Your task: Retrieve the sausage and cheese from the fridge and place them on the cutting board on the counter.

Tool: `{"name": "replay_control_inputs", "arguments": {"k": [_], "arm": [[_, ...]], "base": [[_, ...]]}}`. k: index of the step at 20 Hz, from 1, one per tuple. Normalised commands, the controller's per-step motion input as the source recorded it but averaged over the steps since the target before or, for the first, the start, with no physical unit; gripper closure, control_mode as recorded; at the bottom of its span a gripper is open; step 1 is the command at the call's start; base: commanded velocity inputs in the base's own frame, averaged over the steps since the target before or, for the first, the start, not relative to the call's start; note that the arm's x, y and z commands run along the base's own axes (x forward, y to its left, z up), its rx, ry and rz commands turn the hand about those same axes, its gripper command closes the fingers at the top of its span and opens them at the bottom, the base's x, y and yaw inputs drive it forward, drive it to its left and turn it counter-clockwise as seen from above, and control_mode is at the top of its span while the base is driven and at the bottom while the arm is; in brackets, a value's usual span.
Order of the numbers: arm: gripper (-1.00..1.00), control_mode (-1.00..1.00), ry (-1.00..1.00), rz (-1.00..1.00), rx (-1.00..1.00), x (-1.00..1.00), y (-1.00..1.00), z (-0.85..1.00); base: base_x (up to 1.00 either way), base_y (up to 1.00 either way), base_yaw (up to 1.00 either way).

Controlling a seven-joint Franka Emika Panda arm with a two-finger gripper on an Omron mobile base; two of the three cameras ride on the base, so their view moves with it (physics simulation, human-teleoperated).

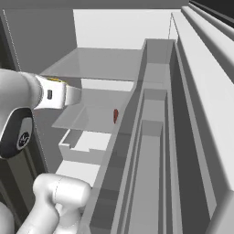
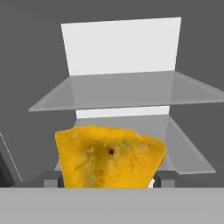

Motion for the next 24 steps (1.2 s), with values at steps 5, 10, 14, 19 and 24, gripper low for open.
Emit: {"name": "replay_control_inputs", "arguments": {"k": [5, 10, 14, 19, 24], "arm": [[1.0, -1.0, 0.0, 0.0, 0.0, -0.97, 0.0, 0.0], [1.0, -1.0, 0.0, -0.04, 0.0, -0.68, 0.01, 0.01], [1.0, -1.0, 0.0, -0.07, 0.0, -0.47, 0.0, 0.01], [1.0, -1.0, 0.0, -0.06, 0.0, -0.36, 0.0, 0.0], [1.0, -1.0, 0.0, -0.04, 0.0, -0.12, 0.0, 0.0]], "base": [[0.0, 0.0, 0.0], [0.0, 0.0, 0.0], [0.0, 0.0, 0.0], [0.0, 0.0, 0.0], [0.0, 0.0, 0.0]]}}
